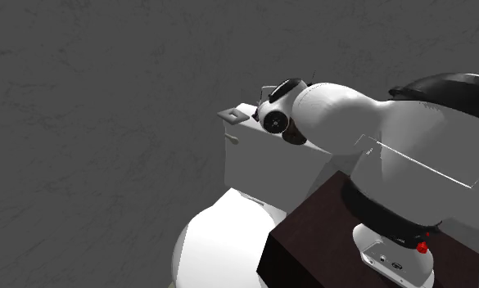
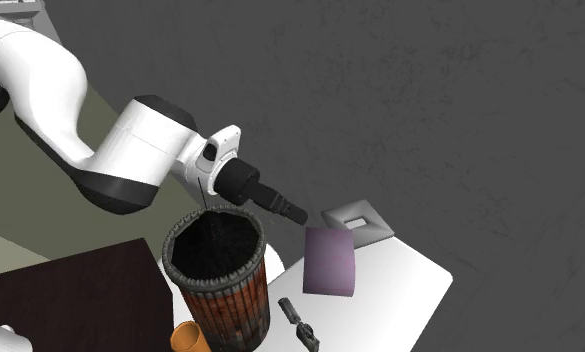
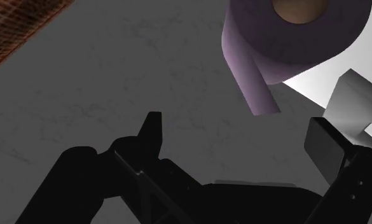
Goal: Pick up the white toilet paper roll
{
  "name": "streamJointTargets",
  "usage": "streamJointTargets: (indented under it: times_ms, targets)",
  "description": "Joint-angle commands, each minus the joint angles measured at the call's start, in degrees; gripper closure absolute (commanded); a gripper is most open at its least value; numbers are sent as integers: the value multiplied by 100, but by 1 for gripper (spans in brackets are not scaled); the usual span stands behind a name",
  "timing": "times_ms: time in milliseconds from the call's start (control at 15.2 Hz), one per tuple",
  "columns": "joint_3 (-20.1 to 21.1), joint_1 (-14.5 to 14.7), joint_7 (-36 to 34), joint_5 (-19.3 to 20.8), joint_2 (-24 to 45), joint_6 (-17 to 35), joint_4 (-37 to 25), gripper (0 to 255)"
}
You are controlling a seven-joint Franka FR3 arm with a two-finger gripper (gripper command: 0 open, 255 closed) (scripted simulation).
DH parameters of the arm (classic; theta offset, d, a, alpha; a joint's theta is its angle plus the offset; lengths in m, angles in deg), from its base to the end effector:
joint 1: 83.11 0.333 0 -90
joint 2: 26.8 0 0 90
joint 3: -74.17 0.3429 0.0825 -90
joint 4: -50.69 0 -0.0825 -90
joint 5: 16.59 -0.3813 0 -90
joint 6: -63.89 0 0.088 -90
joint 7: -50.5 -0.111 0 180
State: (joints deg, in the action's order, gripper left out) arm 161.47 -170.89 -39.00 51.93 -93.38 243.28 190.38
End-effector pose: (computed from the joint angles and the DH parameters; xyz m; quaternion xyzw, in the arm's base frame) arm 0.4893 0.0793 0.2963 0.7950 0.0390 0.3991 0.4551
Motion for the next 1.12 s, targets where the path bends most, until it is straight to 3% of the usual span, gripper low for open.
streamJointTargets:
  times_ms: [0,528,594,1056]
  targets:
    - [189,-240,-421,-5,-568,210,-171,0]
    - [546,-367,-866,-159,-1103,392,-251,0]
    - [545,-373,-870,-159,-1111,400,-254,255]
    - [551,-338,-881,-161,-1113,392,-224,255]
